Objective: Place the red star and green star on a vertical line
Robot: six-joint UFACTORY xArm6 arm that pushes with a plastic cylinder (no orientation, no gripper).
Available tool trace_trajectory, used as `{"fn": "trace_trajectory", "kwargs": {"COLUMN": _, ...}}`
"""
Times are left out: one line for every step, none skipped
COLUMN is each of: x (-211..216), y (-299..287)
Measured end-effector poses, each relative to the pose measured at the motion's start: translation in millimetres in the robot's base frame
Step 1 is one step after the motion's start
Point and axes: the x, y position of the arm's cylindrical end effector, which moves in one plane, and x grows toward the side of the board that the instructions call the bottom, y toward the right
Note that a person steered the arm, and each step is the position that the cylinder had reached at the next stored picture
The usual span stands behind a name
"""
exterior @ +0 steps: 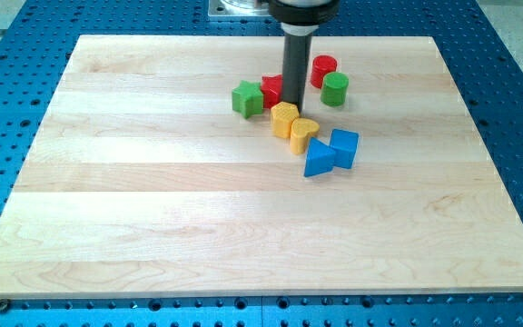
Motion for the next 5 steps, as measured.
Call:
{"fn": "trace_trajectory", "kwargs": {"x": -21, "y": -36}}
{"fn": "trace_trajectory", "kwargs": {"x": -38, "y": -49}}
{"fn": "trace_trajectory", "kwargs": {"x": -48, "y": -41}}
{"fn": "trace_trajectory", "kwargs": {"x": -68, "y": -36}}
{"fn": "trace_trajectory", "kwargs": {"x": -70, "y": -36}}
